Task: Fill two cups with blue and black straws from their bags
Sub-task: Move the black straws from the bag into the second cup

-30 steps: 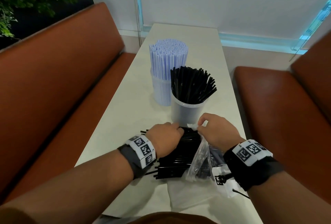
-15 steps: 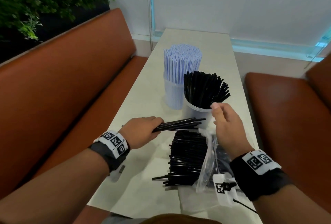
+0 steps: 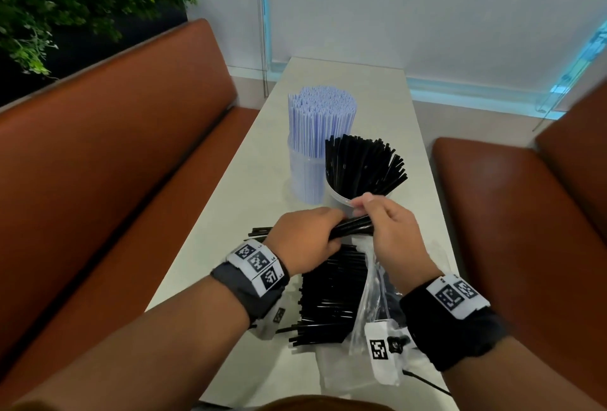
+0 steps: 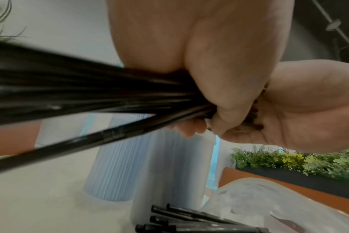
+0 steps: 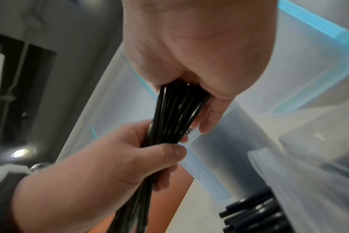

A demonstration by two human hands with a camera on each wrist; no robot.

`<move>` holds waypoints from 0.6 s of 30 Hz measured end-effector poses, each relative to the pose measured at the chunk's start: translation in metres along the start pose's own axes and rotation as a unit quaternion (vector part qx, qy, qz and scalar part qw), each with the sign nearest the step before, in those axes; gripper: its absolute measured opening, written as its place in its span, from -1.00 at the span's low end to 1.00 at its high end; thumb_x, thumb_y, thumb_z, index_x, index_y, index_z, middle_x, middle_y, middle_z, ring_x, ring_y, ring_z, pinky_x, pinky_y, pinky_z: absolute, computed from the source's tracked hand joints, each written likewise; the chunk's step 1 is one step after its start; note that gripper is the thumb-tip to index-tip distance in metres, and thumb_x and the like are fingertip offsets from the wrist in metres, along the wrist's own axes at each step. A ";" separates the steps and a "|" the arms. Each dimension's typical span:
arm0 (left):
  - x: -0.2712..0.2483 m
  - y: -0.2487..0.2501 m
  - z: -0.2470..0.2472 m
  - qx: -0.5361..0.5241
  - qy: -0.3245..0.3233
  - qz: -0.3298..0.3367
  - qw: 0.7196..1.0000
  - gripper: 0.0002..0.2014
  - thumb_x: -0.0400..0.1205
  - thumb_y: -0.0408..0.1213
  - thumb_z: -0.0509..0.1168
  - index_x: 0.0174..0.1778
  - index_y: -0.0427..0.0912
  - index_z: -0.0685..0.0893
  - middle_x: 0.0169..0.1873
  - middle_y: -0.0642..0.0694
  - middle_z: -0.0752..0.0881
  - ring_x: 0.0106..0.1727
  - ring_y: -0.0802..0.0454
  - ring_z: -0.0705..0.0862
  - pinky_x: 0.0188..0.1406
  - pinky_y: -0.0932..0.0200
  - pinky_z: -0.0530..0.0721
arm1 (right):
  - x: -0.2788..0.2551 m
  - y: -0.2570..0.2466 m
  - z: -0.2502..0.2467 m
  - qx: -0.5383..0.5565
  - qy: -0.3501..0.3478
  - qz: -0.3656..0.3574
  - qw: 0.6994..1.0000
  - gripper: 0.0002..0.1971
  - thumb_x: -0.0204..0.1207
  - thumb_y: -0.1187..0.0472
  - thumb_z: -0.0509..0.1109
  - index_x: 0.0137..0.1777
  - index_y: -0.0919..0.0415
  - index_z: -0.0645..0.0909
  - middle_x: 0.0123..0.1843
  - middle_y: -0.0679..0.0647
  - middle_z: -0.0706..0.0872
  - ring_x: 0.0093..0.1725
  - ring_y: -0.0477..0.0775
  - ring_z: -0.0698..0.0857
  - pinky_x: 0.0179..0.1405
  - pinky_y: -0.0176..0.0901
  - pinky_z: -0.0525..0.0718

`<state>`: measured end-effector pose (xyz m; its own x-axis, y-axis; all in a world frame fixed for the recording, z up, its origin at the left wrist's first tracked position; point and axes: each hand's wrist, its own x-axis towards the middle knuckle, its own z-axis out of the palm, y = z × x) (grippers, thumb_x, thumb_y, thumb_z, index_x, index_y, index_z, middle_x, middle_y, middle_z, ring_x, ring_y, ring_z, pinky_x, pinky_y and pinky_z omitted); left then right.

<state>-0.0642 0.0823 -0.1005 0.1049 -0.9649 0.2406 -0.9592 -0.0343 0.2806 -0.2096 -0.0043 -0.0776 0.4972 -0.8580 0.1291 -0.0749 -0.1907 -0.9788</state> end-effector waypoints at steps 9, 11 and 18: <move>0.035 0.021 -0.050 -0.561 0.226 -0.079 0.793 -0.83 0.59 -0.10 0.42 0.01 0.32 0.71 -0.35 0.11 0.72 -0.33 0.11 0.68 -0.21 0.24 0.66 | 0.004 0.009 0.000 0.257 -0.007 0.255 0.932 -0.42 0.71 -0.28 0.16 0.21 0.25 0.71 0.10 0.22 0.83 0.12 0.22 0.82 0.21 0.16 0.76; 0.046 0.027 -0.061 -0.636 0.279 -0.063 0.717 -0.84 0.60 -0.22 0.43 -0.06 0.20 0.72 -0.39 -0.01 0.68 -0.36 -0.01 0.66 -0.20 0.16 0.68 | 0.002 0.009 0.002 0.293 -0.028 0.280 0.914 -0.36 0.70 -0.32 0.15 0.27 0.27 0.70 0.19 0.26 0.82 0.18 0.25 0.82 0.30 0.22 0.71; 0.057 0.043 -0.048 -0.692 0.278 -0.087 0.661 -0.81 0.61 -0.33 0.41 -0.11 0.12 0.68 -0.35 -0.08 0.66 -0.31 -0.09 0.67 -0.14 0.01 0.69 | 0.002 -0.002 0.010 0.425 -0.070 0.295 0.853 -0.24 0.75 -0.25 0.10 0.52 0.51 0.45 0.38 0.44 0.68 0.35 0.40 0.71 0.39 0.35 0.64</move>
<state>-0.0865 0.0378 -0.0304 0.6314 -0.7194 0.2895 0.1976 0.5102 0.8371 -0.1999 -0.0011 -0.0768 0.6922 -0.6080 -0.3888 0.2754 0.7205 -0.6365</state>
